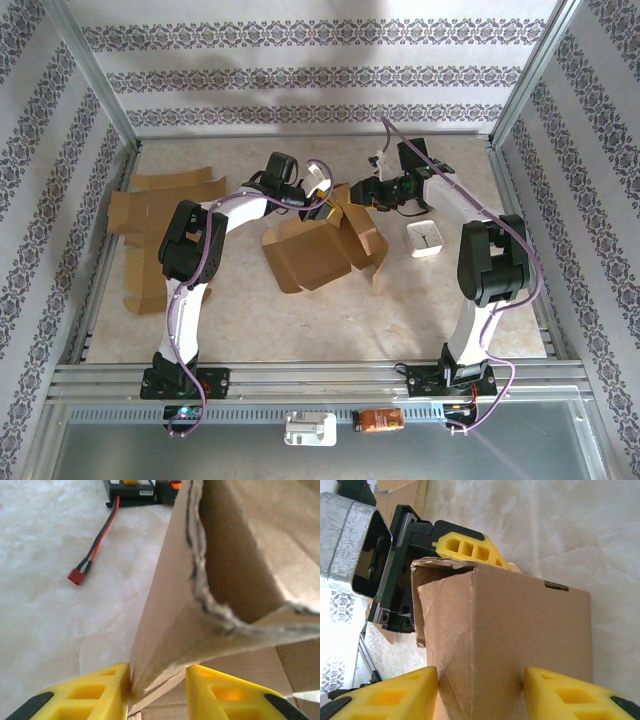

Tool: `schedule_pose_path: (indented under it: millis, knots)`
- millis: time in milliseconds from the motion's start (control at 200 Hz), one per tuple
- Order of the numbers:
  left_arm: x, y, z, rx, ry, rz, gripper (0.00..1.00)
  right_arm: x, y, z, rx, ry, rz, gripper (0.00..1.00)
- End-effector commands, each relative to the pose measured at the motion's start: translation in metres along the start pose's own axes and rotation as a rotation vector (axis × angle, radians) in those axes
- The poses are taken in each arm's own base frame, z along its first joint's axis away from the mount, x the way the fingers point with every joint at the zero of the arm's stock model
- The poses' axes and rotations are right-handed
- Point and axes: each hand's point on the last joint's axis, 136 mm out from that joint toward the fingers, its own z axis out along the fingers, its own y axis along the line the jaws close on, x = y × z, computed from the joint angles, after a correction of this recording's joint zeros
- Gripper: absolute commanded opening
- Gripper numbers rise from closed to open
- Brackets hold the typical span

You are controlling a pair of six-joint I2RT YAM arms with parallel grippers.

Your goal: Fold the paper box

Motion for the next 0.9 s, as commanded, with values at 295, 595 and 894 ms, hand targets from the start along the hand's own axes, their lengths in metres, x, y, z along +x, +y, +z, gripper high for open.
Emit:
schedule_pose_path:
  millis: [295, 595, 894]
  knots:
    - [-0.025, -0.003, 0.021, -0.012, -0.068, 0.062, 0.07, -0.004, -0.004, 0.005, -0.031, 0.024, 0.038, 0.54]
    - [-0.034, 0.005, 0.027, -0.049, -0.118, 0.051, 0.26, -0.004, -0.01, 0.008, -0.03, 0.03, 0.055, 0.52]
    - [-0.033, 0.003, 0.028, -0.105, -0.105, -0.01, 0.0, -0.009, 0.0, -0.005, -0.009, -0.014, 0.018, 0.54]
